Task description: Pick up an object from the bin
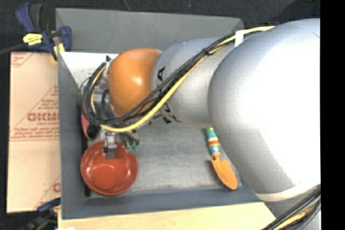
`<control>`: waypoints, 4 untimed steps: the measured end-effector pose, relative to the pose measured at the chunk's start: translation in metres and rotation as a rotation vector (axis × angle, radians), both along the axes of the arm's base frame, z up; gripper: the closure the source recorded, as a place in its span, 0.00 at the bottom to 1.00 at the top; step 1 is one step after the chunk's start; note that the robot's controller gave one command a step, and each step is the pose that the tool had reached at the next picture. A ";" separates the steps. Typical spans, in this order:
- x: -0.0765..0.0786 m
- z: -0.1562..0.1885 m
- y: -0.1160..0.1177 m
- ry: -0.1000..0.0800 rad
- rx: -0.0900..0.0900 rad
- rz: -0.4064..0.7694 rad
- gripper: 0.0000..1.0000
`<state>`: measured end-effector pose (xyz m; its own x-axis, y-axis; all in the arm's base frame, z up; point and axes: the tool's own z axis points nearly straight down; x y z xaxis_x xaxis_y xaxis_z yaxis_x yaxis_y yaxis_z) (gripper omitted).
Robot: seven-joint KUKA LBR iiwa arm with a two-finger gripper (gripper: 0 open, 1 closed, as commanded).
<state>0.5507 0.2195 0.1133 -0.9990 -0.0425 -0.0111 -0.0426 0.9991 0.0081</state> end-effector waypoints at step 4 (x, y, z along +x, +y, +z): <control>-0.014 0.017 -0.026 -0.019 0.003 0.098 1.00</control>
Offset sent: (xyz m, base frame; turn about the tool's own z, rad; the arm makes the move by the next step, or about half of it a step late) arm -0.0169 -0.0154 0.0202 -0.0734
